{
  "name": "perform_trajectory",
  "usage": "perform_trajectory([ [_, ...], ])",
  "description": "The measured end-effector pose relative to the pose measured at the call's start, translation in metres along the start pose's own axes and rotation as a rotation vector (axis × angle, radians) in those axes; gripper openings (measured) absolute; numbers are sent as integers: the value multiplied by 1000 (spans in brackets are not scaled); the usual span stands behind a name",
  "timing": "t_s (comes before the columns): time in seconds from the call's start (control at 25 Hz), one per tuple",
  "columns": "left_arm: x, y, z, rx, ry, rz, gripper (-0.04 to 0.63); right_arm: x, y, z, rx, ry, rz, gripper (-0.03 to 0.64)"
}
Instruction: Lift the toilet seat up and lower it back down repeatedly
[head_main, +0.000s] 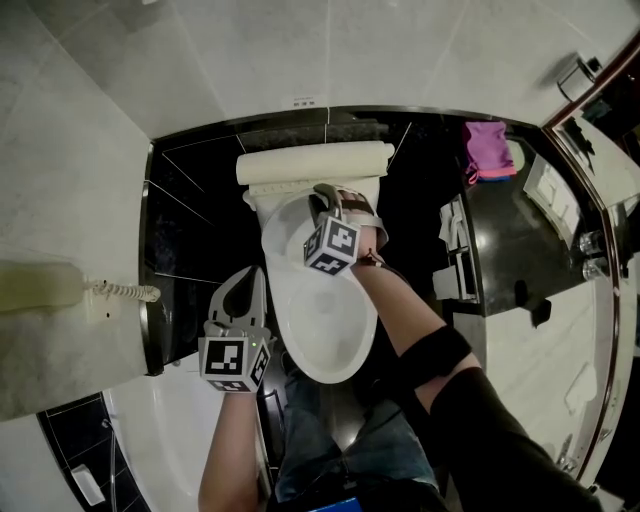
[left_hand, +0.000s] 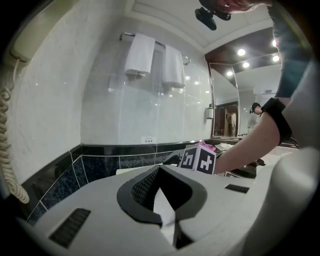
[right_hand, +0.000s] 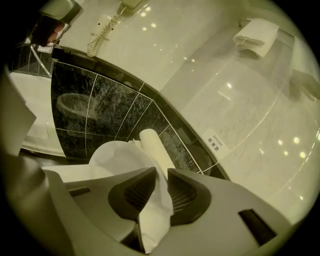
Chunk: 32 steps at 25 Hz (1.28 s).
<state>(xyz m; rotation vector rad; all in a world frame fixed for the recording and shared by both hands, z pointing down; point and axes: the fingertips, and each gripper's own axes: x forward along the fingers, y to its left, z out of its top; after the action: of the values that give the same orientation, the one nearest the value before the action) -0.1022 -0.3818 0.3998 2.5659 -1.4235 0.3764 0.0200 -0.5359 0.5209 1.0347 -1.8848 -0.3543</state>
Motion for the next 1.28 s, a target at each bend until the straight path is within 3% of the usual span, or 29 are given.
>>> perform_trajectory([
  [0.08, -4, 0, 4, 13, -15, 6, 1, -10, -7, 2, 14, -16, -33, 119],
  [0.24, -23, -8, 20, 27, -15, 38, 2, -62, -20, 16, 48, -96, -78, 115],
  [0.4, -65, -37, 43, 44, -22, 97, 2, -153, -22, 18, 211, -191, -34, 16],
  [0.56, -116, -80, 67, 48, -28, 150, 1, -252, -24, 11, 345, -283, 1, 14],
  [0.72, -158, -112, 78, 3, -36, 170, 0, -328, -15, -7, 480, -316, 39, 14],
  [0.96, -208, -140, 92, -3, -53, 137, 1, -409, 0, -42, 696, -284, 40, 14],
  [1.28, -275, -169, 68, 47, -52, 38, 0, -492, 57, -61, 753, -243, -43, 14],
])
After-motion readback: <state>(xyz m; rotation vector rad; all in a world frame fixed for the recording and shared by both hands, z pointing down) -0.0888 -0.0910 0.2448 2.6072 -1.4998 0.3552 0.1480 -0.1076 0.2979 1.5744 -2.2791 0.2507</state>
